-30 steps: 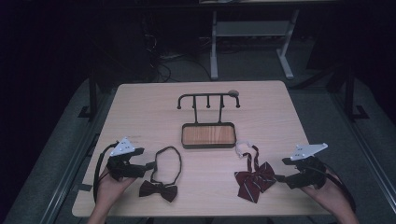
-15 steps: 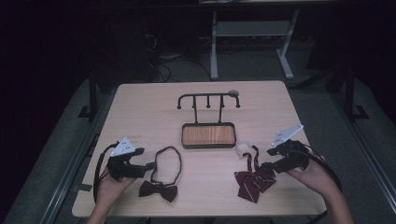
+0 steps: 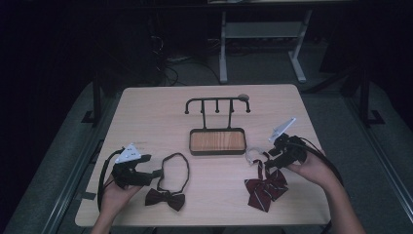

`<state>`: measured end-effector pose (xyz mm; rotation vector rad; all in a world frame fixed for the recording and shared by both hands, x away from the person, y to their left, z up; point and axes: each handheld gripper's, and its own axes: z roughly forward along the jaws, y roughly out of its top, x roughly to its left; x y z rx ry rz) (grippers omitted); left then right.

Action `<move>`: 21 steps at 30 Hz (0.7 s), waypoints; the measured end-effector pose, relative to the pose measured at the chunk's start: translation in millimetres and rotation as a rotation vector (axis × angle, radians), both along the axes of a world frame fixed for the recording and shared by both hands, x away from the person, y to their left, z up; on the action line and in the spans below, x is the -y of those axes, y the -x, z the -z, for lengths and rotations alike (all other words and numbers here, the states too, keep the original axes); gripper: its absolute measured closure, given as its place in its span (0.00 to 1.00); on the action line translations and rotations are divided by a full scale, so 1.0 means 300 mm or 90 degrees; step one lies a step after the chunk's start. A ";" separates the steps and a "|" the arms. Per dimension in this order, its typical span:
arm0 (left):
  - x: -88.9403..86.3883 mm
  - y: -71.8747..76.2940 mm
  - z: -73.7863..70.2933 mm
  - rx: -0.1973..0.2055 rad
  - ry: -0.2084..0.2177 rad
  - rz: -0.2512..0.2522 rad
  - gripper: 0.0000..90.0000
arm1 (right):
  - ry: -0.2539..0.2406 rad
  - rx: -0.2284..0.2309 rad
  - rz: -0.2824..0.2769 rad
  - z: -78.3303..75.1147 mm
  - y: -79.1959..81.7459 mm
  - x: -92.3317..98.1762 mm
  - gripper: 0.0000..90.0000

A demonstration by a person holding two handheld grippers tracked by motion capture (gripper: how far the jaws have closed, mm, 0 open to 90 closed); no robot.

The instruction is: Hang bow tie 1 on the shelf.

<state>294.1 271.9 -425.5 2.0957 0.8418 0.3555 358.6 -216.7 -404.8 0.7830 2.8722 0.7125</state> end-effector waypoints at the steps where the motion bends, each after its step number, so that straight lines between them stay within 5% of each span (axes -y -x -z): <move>1: -0.001 0.000 -0.001 -0.001 -0.001 -0.001 0.28 | 0.000 0.000 0.000 0.000 0.000 0.000 0.54; 6: -0.002 -0.002 -0.001 -0.002 0.010 -0.001 0.28 | 0.037 -0.004 -0.003 0.013 -0.048 -0.033 0.57; 21: 0.001 -0.002 -0.004 -0.002 0.005 0.002 0.28 | 0.065 -0.035 0.028 0.089 -0.139 -0.049 0.68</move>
